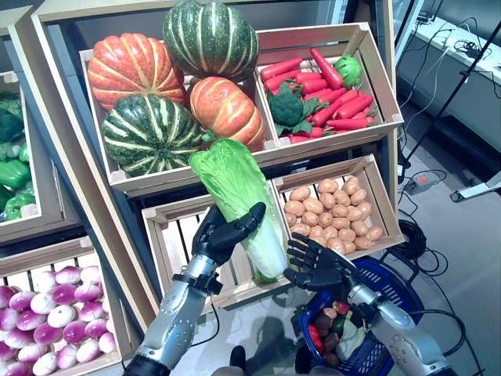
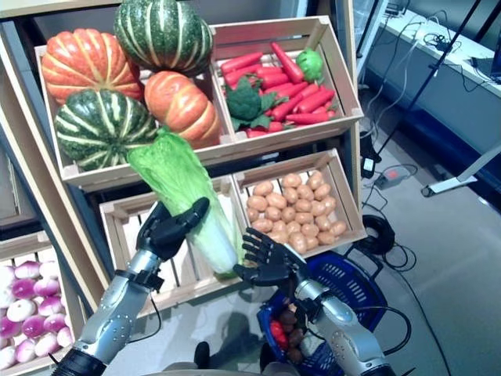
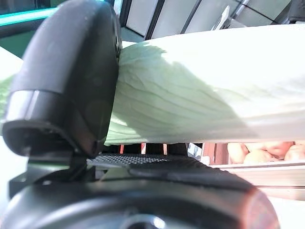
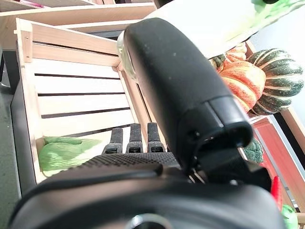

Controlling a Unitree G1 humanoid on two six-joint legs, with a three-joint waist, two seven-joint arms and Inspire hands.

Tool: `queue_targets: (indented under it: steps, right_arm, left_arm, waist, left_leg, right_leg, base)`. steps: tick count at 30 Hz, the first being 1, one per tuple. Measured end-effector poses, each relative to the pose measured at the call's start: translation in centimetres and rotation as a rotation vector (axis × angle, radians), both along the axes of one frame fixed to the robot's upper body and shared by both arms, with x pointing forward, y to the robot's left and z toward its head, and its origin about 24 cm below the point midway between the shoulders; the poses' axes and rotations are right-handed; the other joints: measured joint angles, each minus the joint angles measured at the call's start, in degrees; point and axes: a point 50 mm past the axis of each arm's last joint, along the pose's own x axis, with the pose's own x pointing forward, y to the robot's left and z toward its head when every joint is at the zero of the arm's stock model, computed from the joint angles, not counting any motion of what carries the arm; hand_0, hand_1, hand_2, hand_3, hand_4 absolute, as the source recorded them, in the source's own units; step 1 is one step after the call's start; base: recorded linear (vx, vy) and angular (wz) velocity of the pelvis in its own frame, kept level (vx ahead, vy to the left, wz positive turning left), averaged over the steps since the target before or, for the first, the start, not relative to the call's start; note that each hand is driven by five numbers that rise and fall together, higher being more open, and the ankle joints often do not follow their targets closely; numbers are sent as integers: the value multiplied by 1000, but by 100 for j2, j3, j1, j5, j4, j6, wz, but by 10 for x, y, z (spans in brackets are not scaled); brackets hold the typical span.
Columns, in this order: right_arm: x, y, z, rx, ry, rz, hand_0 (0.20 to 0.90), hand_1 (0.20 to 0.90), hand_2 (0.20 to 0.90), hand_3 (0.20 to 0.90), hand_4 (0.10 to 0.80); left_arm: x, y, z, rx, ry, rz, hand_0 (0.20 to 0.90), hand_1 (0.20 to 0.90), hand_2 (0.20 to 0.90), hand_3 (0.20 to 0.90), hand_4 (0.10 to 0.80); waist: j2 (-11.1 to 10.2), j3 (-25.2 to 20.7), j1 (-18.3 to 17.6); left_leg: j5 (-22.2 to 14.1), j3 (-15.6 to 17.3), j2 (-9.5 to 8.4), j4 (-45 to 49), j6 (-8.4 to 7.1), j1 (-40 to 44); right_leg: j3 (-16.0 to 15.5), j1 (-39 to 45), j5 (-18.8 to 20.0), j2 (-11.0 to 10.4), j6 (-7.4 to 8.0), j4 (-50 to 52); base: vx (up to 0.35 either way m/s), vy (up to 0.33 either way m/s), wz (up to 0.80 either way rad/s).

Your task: Put vegetables into the basket

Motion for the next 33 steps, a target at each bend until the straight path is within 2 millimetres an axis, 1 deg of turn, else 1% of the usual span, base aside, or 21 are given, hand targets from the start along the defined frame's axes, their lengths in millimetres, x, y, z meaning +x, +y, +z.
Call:
queue_targets:
  steps: [4, 8, 12, 15, 22, 27, 33]
  right_arm:
    - [-2, -1, -2, -15, 18, 17, 900, 900, 900, 900, 800]
    - [-4, -3, -2, -27, 44, 55, 900, 900, 900, 900, 800]
    - [-6, -6, -2, 27, 95, 115, 900, 900, 900, 900, 800]
    - [-8, -9, 1, 114, 145, 165, 900, 900, 900, 900, 800]
    - [-8, -10, 2, 127, 152, 177, 900, 900, 900, 900, 800]
    - [-12, -3, 1, 208, 207, 203, 900, 900, 900, 900, 800]
    - [-11, 8, 5, 252, 205, 292, 900, 900, 900, 900, 800]
  left_arm:
    - [-1, -2, 1, 38, -15, -51, 300, 300, 300, 300, 400]
    - [-2, -8, 4, 85, -42, -120, 300, 300, 300, 300, 400]
    - [0, -11, 9, 105, -61, -174, 300, 300, 300, 300, 400]
    - [0, -14, 15, 91, -89, -198, 300, 300, 300, 300, 400]
    - [0, -14, 19, 89, -111, -220, 300, 300, 300, 300, 400]
    - [1, -14, 23, 90, -127, -223, 300, 300, 300, 300, 400]
    - [5, -14, 27, 104, -141, -229, 300, 300, 300, 300, 400]
  waist:
    - [19, -81, -1]
    - [32, -101, 6]
    - [52, -113, 6]
    - [73, -133, 20]
    - [115, -190, 20]
    - [114, -192, 23]
    - [113, -225, 22]
  left_leg:
    - [-10, 5, -1, -22, -7, 1]
    - [-20, 5, -1, -22, -22, 1]
    - [-19, 6, -1, -22, -20, 1]
    - [-14, 4, 0, -22, -6, 0]
    - [-30, 3, 0, -22, -17, -3]
    - [-39, 3, 0, -22, -21, -9]
    - [-31, 5, -1, -21, 0, -6]
  right_leg:
    - [5, -2, -16, -1, -3, -1]
    - [7, -2, -16, -1, -4, -1]
    - [7, -2, -16, -1, -3, 0]
    - [1, 0, -17, 1, 1, 0]
    - [0, -4, -29, 0, 1, -1]
    - [2, -11, -32, 0, -3, -1]
    - [4, -11, -31, 0, -2, -1]
  base:
    - [0, 0, 0]
    - [0, 0, 0]
    - [0, 0, 0]
    - [0, 0, 0]
    - [0, 0, 0]
    - [0, 0, 0]
    - [0, 0, 0]
